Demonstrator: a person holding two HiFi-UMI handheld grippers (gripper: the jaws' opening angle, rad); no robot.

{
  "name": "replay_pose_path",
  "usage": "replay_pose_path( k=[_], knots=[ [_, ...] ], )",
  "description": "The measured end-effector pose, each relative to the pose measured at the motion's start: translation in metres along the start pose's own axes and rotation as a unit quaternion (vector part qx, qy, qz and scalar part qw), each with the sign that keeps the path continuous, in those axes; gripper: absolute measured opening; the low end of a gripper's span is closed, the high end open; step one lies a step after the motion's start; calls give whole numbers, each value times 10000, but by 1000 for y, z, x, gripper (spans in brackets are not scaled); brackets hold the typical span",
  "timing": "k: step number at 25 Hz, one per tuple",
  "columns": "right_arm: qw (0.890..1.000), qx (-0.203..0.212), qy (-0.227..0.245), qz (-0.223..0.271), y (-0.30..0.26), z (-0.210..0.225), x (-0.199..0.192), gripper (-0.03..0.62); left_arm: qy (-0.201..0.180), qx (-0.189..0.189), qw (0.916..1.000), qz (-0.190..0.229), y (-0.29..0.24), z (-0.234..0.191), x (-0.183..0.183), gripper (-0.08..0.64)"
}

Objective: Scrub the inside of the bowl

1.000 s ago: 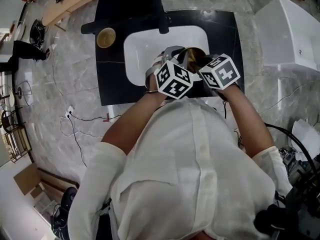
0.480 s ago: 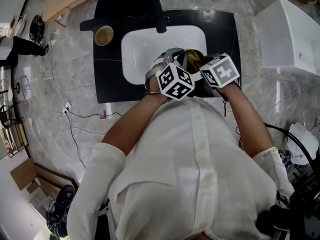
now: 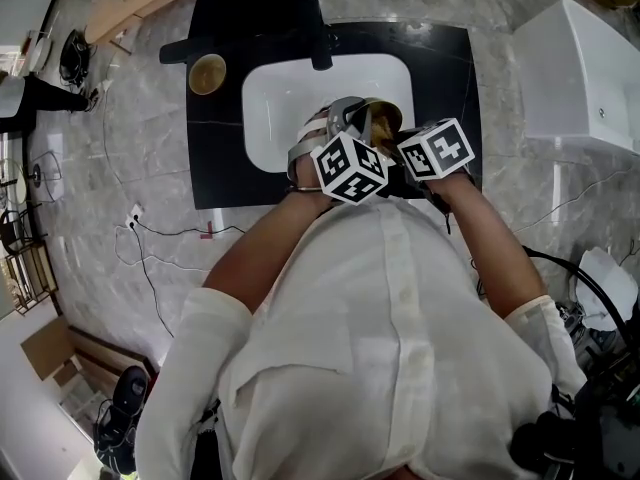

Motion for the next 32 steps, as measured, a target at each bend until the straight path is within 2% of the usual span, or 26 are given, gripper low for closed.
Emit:
replay_pose_path(
  k=[3,5,13,17,23,28,32],
  knots=[
    [9998,172,77,-28,-4,-5,5,37,0,-42,10000,23,-1,2,-1,17],
    [9998,145,134,49,-2,-5,12,37,6,-72,10000,32,-1,3,-2,15],
    [9984,-448,277,217,21,-1,25,37,-71,-89,9999,8,4,4,-10,15],
    [9981,-555,224,123,17,2,17,37,-155,-10,9999,30,4,3,-8,15],
    [9996,-299,-12,-18,-2,-2,1,37,-213,-26,9997,64,5,1,-9,18],
    [9998,-110,139,-125,-10,-15,5,37,-231,-60,9996,116,5,3,-6,18],
    [9999,-15,128,64,-5,-18,13,37,-226,-137,9996,126,7,5,-7,17]
  ],
)
Point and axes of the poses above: the fingertips, and each gripper's own axes: y backward along the fingers, z to its right, x out of its top, the point moved 10 cm from there along y, backward along the fingers, and after that the axes turned 1 degree about -z, right-handed, at the moved point
